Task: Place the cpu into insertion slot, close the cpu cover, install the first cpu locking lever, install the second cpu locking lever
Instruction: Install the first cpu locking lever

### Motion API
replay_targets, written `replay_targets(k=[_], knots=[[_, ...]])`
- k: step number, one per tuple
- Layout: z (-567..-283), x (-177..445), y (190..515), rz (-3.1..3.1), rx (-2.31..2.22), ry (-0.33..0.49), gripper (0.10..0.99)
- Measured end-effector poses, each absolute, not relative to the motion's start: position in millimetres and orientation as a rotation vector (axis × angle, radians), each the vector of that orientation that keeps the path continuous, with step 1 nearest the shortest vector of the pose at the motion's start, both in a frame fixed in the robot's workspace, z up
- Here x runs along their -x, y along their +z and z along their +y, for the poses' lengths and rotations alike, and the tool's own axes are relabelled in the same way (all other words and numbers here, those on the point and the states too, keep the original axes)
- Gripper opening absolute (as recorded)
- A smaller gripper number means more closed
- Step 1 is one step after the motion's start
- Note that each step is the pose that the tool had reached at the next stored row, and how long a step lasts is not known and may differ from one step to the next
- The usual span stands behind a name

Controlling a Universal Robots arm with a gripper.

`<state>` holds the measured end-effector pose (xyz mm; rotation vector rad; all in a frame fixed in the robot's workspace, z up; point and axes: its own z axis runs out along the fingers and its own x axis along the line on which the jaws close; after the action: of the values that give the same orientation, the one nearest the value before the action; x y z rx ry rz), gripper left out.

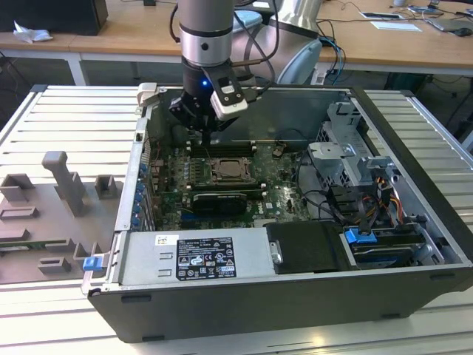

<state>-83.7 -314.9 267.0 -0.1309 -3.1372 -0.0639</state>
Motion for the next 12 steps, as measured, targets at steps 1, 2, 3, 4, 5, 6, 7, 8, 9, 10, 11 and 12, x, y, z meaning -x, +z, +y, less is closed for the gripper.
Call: replay_targets(k=[1, 2, 3, 4, 5, 6, 7, 8, 9, 10, 11, 12], knots=[[-315, 85, 267, -3.137, 0.131, -0.064, 0.106], [-315, 85, 267, -3.137, 0.131, -0.064, 0.106], [-315, 87, 267, -3.137, 0.130, -0.064, 0.106], [-315, 88, 267, -3.137, 0.130, -0.064, 0.106], [-315, 89, 267, -3.137, 0.129, -0.064, 0.106], [-315, 91, 267, -3.137, 0.128, -0.064, 0.106], [-315, 92, 266, -3.137, 0.127, -0.064, 0.106], [-315, 93, 266, -3.137, 0.126, -0.065, 0.106], [-315, 95, 266, -3.137, 0.125, -0.066, 0.106], [-315, 96, 266, -3.137, 0.125, -0.068, 0.106], [-315, 98, 265, -3.137, 0.124, -0.071, 0.106], [-315, 101, 265, -3.137, 0.123, -0.073, 0.106]])
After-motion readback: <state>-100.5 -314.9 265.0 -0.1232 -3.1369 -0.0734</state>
